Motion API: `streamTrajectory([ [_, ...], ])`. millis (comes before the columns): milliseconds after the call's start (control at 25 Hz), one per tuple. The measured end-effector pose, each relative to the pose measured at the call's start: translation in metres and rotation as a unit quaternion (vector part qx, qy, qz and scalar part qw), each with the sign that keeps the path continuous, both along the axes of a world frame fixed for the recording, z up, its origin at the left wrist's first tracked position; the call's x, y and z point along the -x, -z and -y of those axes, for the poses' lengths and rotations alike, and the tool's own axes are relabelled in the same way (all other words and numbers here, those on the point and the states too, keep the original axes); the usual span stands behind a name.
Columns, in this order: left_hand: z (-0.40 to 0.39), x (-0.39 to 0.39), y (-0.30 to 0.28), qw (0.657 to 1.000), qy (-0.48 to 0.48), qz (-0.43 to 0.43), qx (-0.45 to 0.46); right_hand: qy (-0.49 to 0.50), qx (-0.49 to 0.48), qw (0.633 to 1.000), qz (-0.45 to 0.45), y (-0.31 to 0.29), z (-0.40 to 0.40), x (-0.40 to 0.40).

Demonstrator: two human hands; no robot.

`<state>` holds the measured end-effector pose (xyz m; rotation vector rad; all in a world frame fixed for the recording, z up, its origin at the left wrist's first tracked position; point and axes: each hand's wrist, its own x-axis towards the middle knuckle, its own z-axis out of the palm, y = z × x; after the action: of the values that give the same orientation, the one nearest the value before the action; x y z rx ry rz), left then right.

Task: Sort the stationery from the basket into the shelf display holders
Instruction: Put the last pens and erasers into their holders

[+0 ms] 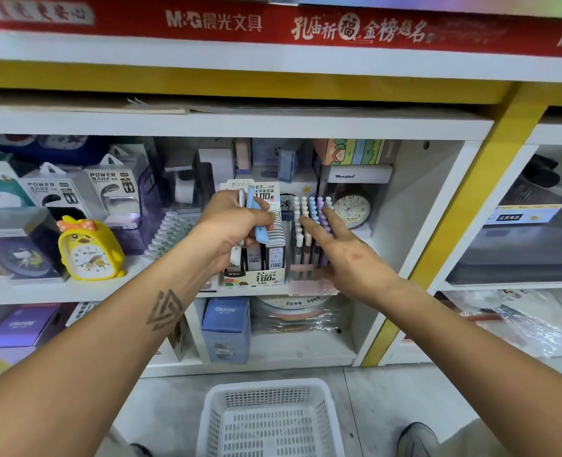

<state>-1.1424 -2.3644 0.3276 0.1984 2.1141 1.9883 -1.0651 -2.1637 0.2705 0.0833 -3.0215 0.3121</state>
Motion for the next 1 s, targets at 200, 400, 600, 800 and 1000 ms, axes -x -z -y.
streamTrajectory([
  [200, 0.016, 0.008, -0.005, 1.000, -0.024, -0.012, 0.000, -0.002, -0.001, 1.000, 0.000, -0.003, 0.000, 0.014],
  [400, 0.035, 0.011, -0.007, 0.999, -0.033, -0.004, -0.008, 0.005, -0.115, 0.990, -0.087, -0.017, 0.026, 0.020],
  [600, 0.059, 0.004, -0.008, 0.993, -0.009, 0.092, -0.067, -0.087, -0.072, 0.989, -0.093, -0.020, 0.079, 0.031],
  [800, 0.092, -0.002, -0.009, 0.980, 0.017, 0.124, -0.153, -0.064, 0.038, 0.986, -0.148, -0.044, 0.114, 0.038],
  [1000, 0.123, -0.008, -0.010, 0.993, 0.028, 0.048, -0.107, -0.077, 0.563, 0.818, 0.093, -0.064, 0.150, 0.029],
])
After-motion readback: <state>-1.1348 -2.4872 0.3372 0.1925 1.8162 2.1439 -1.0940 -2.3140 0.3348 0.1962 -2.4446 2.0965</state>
